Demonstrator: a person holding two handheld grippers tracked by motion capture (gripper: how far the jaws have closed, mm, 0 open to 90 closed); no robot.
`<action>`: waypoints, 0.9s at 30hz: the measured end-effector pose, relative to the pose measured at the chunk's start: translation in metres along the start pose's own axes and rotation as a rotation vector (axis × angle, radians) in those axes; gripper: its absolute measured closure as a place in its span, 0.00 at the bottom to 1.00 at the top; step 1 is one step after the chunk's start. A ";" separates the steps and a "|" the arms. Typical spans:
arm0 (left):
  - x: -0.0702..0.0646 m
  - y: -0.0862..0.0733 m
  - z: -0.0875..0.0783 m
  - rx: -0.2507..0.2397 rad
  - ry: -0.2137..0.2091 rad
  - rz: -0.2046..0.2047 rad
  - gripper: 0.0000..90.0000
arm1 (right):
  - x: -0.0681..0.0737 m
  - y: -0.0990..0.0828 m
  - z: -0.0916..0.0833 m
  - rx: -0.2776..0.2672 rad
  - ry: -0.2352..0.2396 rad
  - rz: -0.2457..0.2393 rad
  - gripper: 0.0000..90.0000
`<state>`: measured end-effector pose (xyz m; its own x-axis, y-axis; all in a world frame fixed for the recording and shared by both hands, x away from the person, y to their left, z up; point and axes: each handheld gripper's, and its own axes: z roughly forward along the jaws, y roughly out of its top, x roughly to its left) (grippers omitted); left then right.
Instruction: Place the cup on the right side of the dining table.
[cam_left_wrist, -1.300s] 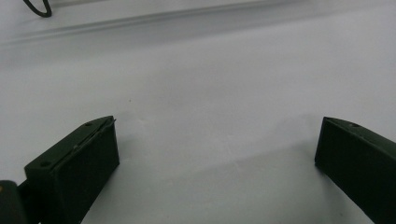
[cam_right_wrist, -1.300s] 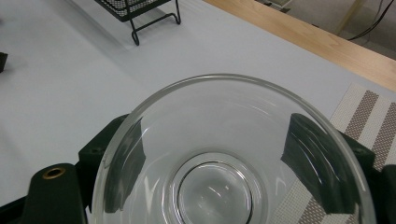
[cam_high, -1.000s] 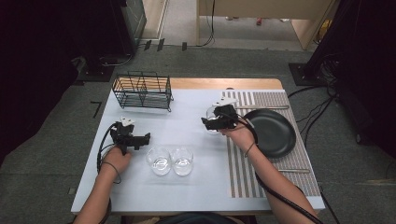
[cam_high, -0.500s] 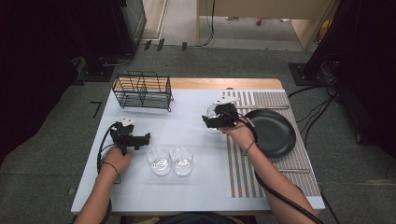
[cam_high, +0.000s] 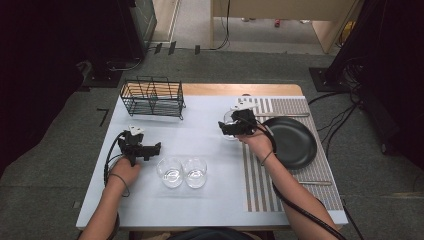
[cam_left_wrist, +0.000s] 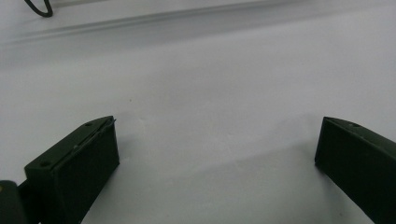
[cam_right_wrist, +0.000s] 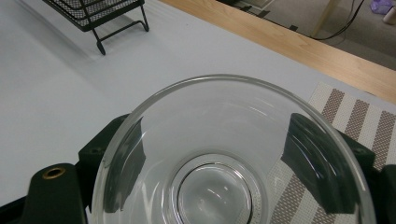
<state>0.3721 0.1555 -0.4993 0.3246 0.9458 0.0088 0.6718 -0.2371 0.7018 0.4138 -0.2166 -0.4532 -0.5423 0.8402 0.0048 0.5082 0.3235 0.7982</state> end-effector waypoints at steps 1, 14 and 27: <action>0.000 0.000 0.000 0.000 0.000 -0.001 0.00 | -0.001 0.000 0.000 -0.001 -0.001 -0.001 0.21; 0.000 0.000 0.000 0.000 0.000 0.000 0.00 | -0.008 -0.001 0.001 -0.003 -0.018 0.019 0.21; 0.000 0.000 0.000 -0.001 0.000 -0.001 0.00 | -0.013 -0.001 0.000 -0.008 -0.034 0.029 0.21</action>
<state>0.3720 0.1555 -0.4994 0.3242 0.9459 0.0084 0.6715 -0.2364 0.7022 0.4202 -0.2275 -0.4541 -0.5043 0.8635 0.0075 0.5180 0.2955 0.8028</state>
